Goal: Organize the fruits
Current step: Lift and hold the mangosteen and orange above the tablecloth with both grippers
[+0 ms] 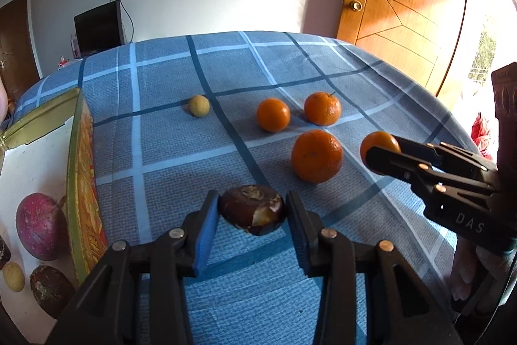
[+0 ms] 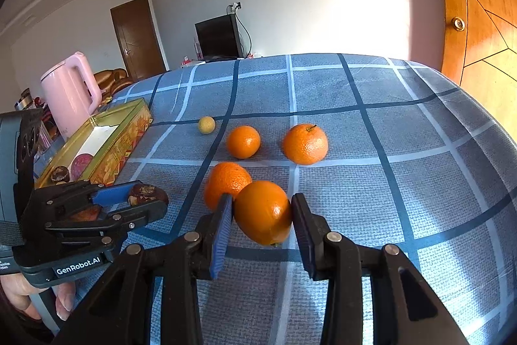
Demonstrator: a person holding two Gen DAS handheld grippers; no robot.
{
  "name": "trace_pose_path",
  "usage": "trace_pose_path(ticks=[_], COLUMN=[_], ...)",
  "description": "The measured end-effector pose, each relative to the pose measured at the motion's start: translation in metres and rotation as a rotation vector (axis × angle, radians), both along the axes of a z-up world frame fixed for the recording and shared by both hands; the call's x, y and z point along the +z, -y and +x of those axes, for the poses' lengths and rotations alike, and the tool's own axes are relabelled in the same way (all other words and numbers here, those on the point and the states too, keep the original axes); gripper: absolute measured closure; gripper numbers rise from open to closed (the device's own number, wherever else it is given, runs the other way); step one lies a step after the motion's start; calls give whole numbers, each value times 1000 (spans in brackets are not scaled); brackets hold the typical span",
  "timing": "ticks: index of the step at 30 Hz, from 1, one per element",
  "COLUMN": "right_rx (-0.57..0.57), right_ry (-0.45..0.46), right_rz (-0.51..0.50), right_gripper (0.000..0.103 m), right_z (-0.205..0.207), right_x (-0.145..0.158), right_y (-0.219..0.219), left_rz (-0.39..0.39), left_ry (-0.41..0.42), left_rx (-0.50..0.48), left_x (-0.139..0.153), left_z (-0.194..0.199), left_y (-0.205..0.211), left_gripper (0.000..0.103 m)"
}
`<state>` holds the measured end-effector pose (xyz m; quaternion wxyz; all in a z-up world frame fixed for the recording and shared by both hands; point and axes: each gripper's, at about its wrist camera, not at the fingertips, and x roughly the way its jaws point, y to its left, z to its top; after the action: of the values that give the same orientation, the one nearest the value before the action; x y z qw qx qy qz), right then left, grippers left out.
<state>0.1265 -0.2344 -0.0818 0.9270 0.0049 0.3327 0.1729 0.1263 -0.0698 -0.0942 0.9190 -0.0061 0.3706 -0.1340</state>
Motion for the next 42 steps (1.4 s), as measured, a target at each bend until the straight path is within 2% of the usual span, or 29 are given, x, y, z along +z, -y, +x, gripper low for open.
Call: trace_pose_path(ticks=[12, 42], right_rx=[31, 90], right_ry=[41, 138], right_rz=[6, 40], right_gripper=[64, 64], right_z=[-6, -24], right_x=[4, 15], right_y=[-3, -4], left_rz=[-57, -9], left_ry=[55, 206], left_rx=[80, 128], left_x=[7, 22], left_z=[-6, -30], left_y=[-20, -18], left_gripper=[60, 60])
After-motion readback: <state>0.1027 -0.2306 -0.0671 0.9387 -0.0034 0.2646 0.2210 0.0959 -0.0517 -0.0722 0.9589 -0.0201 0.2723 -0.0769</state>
